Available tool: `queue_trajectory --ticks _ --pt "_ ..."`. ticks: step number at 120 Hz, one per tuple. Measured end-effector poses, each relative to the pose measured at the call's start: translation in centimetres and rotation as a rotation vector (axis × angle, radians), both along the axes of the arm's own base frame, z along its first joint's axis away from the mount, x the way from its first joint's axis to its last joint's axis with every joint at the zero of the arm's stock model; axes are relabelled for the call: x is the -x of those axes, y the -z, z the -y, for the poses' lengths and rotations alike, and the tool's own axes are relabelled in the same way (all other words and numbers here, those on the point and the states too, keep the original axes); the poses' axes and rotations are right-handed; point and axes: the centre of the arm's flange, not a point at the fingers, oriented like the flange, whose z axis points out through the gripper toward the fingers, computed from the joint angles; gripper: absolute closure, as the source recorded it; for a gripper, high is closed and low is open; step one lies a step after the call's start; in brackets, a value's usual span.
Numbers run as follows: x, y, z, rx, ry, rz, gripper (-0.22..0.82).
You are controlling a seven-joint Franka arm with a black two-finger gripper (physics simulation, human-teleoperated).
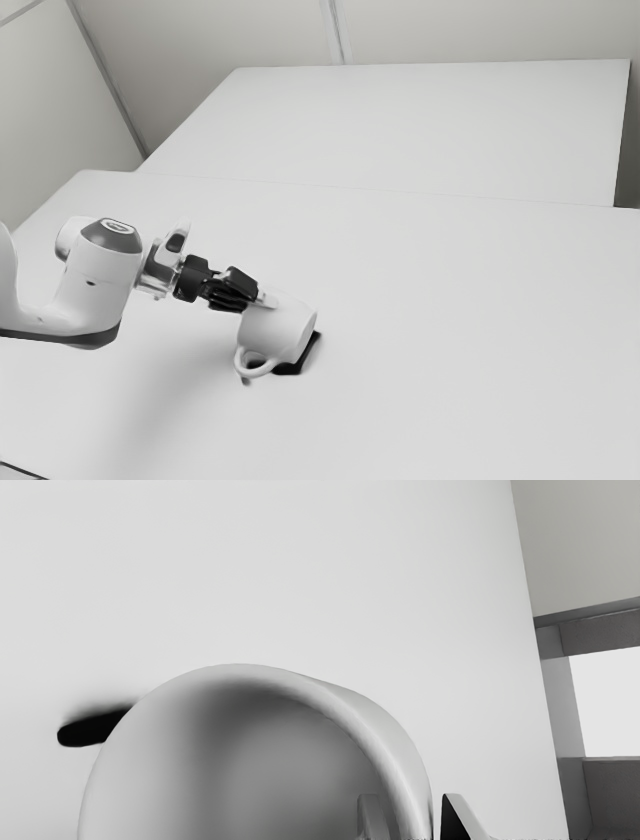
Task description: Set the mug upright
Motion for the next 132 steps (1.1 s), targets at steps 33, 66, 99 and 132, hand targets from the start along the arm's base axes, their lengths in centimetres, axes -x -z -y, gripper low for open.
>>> queue_trajectory --ticks 33,66,99,132 --pt "0.0 -2.5 0.6 -0.037 0.048 0.106 0.74" --pt "-3.4 -10.5 2.0 -0.262 0.252 0.252 0.78" --pt "-3.3 -15.7 3.9 -0.639 0.467 0.153 0.79" --pt "-2.1 -13.7 4.3 -0.943 0.45 -0.008 0.79"
